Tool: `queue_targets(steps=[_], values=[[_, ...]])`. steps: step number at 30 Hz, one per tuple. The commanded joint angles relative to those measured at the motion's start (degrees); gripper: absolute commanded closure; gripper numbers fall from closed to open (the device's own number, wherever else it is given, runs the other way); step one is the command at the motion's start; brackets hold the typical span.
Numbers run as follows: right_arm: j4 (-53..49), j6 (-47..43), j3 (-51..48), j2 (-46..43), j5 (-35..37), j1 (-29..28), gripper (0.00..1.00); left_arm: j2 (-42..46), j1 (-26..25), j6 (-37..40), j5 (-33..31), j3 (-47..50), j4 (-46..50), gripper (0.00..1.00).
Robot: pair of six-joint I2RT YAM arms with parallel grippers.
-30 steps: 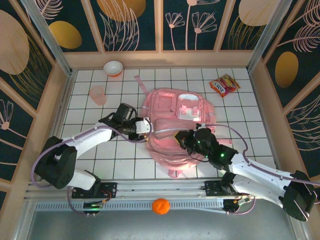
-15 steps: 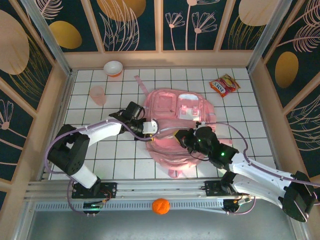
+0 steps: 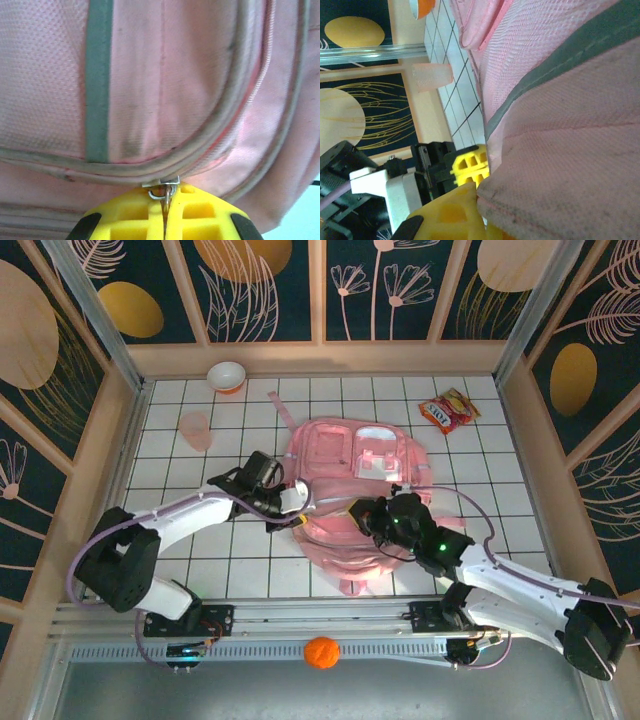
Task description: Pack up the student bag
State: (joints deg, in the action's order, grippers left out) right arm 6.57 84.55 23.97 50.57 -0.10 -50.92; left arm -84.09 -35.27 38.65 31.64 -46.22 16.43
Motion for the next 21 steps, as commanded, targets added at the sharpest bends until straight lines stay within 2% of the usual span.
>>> queue_targets(steps=[1,5,8,15,17,18,21], values=[[3.46,1.12,-1.1,1.44,4.31,-0.47,1.0,4.68,-1.79,-11.5,6.24,3.08,-2.72,1.0],[6.15,1.14,-1.11,3.44,4.48,-0.67,1.0,7.43,-4.43,-21.44,5.72,5.49,-8.5,1.0],[8.35,0.87,-0.68,5.28,4.08,-0.71,1.0,7.5,-6.36,-27.81,2.79,5.56,-10.42,1.0],[12.77,-0.16,1.17,10.47,2.06,-1.29,1.0,4.68,-12.55,-39.67,1.51,1.31,-14.69,0.98],[13.04,-0.56,1.3,11.1,1.35,-1.27,1.0,4.75,-14.26,-42.49,1.9,0.95,-17.7,0.88],[12.45,-1.2,1.43,10.99,1.33,-1.01,1.0,5.06,-14.48,-43.62,2.07,0.98,-18.92,0.79],[8.18,-4.91,2.46,9.09,-2.83,0.95,1.0,8.55,-14.48,-39.25,-1.64,1.99,-17.39,0.59]])
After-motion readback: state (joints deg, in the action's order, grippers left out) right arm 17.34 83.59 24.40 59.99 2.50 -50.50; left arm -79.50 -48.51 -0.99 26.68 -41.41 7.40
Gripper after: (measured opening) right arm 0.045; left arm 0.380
